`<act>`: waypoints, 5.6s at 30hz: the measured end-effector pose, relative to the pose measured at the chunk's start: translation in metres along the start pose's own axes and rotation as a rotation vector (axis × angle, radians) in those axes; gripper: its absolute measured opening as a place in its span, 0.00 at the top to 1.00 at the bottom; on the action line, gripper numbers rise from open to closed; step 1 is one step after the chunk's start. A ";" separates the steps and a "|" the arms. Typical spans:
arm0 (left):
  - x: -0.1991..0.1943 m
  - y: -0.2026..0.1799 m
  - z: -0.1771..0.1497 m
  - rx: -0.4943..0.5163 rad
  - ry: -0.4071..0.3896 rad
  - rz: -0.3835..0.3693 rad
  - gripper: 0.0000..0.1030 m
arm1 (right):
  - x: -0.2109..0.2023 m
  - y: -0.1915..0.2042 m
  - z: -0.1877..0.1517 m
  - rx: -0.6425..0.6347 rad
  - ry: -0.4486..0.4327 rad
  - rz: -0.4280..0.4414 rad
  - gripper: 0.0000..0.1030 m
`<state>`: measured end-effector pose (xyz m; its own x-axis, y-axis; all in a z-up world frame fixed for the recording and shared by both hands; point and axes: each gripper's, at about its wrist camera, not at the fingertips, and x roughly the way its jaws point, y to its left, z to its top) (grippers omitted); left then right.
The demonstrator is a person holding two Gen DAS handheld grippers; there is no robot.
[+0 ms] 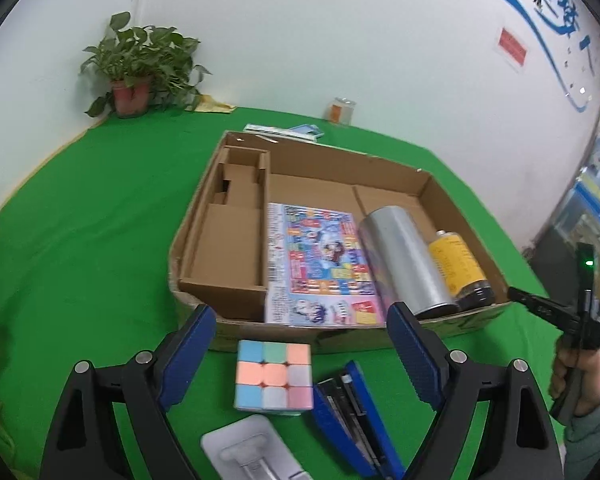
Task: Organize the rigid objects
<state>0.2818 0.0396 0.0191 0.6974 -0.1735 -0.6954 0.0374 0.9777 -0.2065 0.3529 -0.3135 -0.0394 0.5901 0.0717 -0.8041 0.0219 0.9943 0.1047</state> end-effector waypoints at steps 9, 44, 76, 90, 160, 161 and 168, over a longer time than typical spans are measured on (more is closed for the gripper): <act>-0.057 -0.024 0.002 0.132 -0.113 0.111 0.00 | -0.079 0.024 -0.026 -0.081 -0.183 0.096 0.11; 0.002 -0.137 -0.184 -0.001 0.540 -0.296 0.60 | -0.134 0.116 -0.242 -0.395 0.076 0.498 0.44; -0.033 -0.013 -0.128 -0.166 0.248 -0.151 0.05 | -0.047 0.202 -0.168 -0.454 -0.077 0.331 0.29; -0.027 -0.022 -0.127 -0.169 0.280 -0.281 0.05 | -0.024 0.135 -0.168 -0.004 0.185 0.585 0.80; 0.032 -0.131 -0.155 -0.098 0.549 -0.643 0.35 | -0.094 0.078 -0.200 -0.141 0.109 0.350 0.32; 0.032 -0.133 -0.155 -0.093 0.554 -0.647 0.35 | -0.095 0.078 -0.199 -0.151 0.097 0.342 0.32; 0.025 -0.131 -0.155 -0.053 0.564 -0.664 0.35 | -0.065 0.102 -0.209 -0.203 0.095 0.324 0.32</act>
<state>0.1836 -0.1113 -0.0779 0.0846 -0.7518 -0.6540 0.2668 0.6495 -0.7120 0.1478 -0.1997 -0.0988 0.4626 0.3818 -0.8001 -0.3191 0.9137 0.2515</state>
